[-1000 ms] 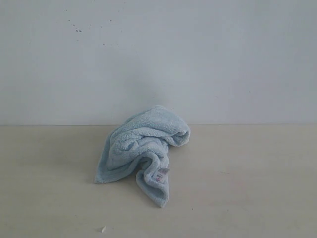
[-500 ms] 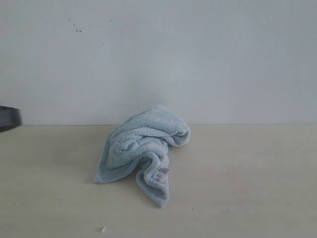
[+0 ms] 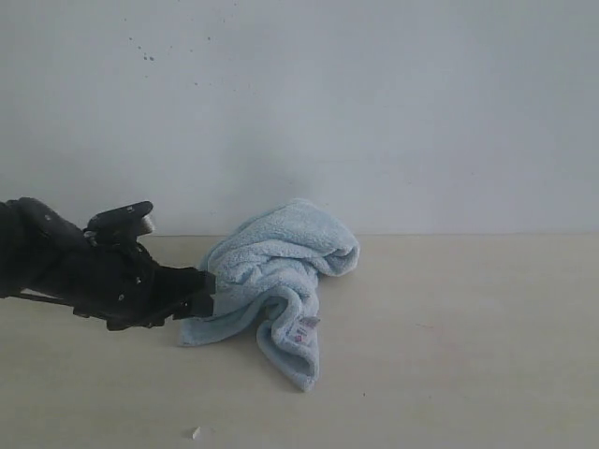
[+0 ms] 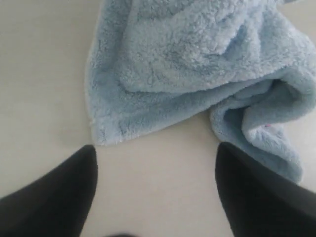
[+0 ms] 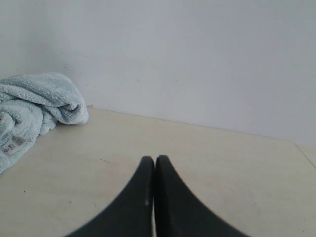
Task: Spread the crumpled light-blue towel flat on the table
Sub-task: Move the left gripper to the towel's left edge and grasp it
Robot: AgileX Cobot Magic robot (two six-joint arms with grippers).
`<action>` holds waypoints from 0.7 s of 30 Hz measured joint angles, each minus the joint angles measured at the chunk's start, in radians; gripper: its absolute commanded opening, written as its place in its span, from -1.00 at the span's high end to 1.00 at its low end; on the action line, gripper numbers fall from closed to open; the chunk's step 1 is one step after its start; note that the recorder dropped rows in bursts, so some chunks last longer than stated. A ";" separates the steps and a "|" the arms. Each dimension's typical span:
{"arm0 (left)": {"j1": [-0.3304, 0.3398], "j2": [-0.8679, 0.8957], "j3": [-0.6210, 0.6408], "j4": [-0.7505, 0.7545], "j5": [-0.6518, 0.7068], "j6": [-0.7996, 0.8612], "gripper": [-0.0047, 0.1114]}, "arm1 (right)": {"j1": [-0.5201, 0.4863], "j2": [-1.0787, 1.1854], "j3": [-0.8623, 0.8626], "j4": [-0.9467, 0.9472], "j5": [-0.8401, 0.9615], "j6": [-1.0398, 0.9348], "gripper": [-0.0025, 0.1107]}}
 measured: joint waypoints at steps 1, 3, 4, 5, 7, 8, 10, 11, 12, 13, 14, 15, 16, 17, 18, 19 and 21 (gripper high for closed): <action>0.000 0.034 -0.026 -0.007 -0.002 0.005 -0.18 | 0.000 0.000 0.000 0.000 0.000 0.000 0.96; 0.000 0.082 -0.070 -0.015 -0.004 0.007 -0.18 | 0.000 0.000 0.000 0.000 0.000 0.000 0.96; 0.000 0.101 -0.087 -0.015 -0.004 0.007 -0.18 | 0.000 0.000 0.000 0.000 0.000 0.000 0.96; 0.000 0.117 -0.100 -0.017 -0.004 0.007 -0.18 | 0.000 0.000 0.000 0.000 0.000 0.000 0.96; 0.000 0.140 -0.113 -0.019 -0.004 0.009 -0.18 | 0.000 0.000 0.000 0.000 0.000 0.000 0.96; 0.000 0.146 -0.115 -0.019 -0.004 0.009 -0.18 | 0.000 0.000 0.000 0.000 0.000 0.000 0.96; 0.000 0.155 -0.115 -0.019 -0.006 0.016 -0.18 | 0.000 0.000 0.000 0.000 0.000 0.000 0.96; 0.000 0.158 -0.115 -0.019 -0.006 0.019 -0.18 | 0.000 0.000 0.000 0.000 0.000 0.000 0.96; 0.000 0.163 -0.116 -0.019 -0.009 0.023 -0.18 | 0.000 0.000 0.000 0.000 0.000 0.000 0.96; 0.000 0.166 -0.116 -0.019 -0.017 0.025 -0.18 | 0.000 0.000 0.000 0.000 0.000 0.000 0.96; 0.000 0.168 -0.116 -0.019 -0.024 0.027 -0.18 | 0.000 0.000 0.000 0.000 0.000 0.000 0.96; 0.000 0.170 -0.116 -0.019 -0.031 0.027 -0.18 | 0.000 0.000 0.000 0.000 0.000 0.000 0.96; 0.000 0.176 -0.118 -0.019 -0.043 0.029 -0.18 | 0.000 0.000 0.000 0.000 0.000 0.000 0.96; 0.000 0.182 -0.117 -0.019 -0.052 0.031 -0.18 | 0.000 0.000 0.000 0.000 0.000 0.000 0.96; 0.000 0.191 -0.117 -0.019 -0.058 0.031 -0.18 | 0.000 0.000 0.000 0.000 0.000 0.000 0.96; 0.000 0.201 -0.117 -0.019 -0.067 0.031 -0.18 | 0.000 0.000 0.000 0.000 0.000 0.000 0.96; 0.000 0.216 -0.117 -0.021 -0.078 0.034 -0.18 | 0.000 0.000 0.000 0.000 0.000 0.000 0.96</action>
